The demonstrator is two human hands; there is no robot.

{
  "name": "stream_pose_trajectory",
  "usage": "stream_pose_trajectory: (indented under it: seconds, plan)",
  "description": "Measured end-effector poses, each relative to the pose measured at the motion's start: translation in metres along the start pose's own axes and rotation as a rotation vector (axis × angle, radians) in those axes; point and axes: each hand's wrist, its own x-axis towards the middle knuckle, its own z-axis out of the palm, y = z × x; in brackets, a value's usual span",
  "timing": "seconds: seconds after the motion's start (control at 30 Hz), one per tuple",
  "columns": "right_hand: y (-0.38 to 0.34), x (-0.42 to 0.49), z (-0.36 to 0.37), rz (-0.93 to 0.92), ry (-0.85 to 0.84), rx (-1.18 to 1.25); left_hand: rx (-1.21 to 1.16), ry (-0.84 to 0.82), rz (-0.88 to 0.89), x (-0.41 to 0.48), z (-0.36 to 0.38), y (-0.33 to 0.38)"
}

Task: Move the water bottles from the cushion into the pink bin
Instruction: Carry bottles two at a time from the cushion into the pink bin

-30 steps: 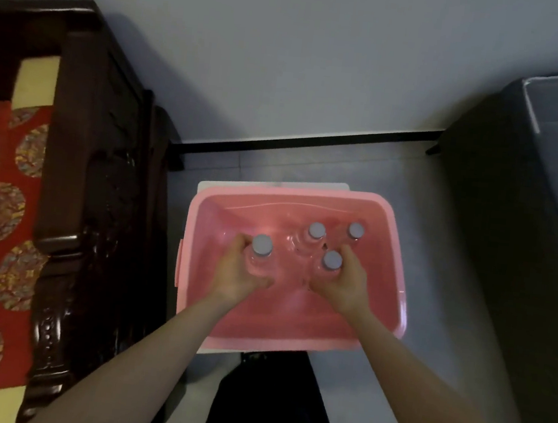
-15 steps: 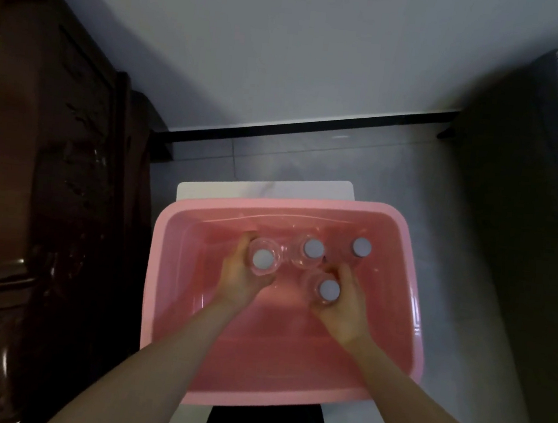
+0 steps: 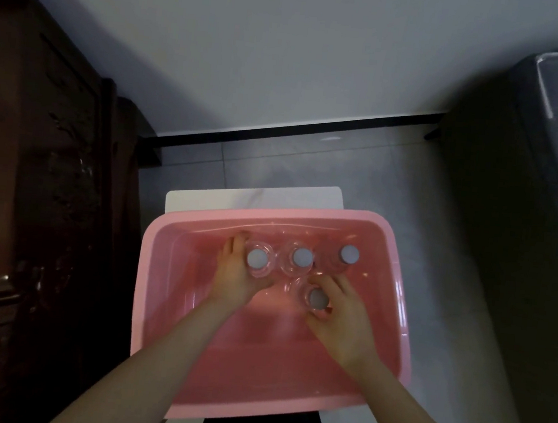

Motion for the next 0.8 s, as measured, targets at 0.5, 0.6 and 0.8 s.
stream_pose_trajectory:
  seconds: [0.5,0.6,0.8]
  plan:
    - [0.010,0.005,-0.025,-0.063,0.033,-0.329,0.355,-0.068,0.373,-0.008,-0.035,0.042]
    - [0.016,-0.001,-0.024,-0.050,0.053,-0.387,0.341,-0.061,0.372,-0.011,-0.034,0.041]
    - [0.005,-0.001,-0.030,-0.017,-0.036,-0.449,0.398,-0.151,0.299,-0.014,-0.041,0.045]
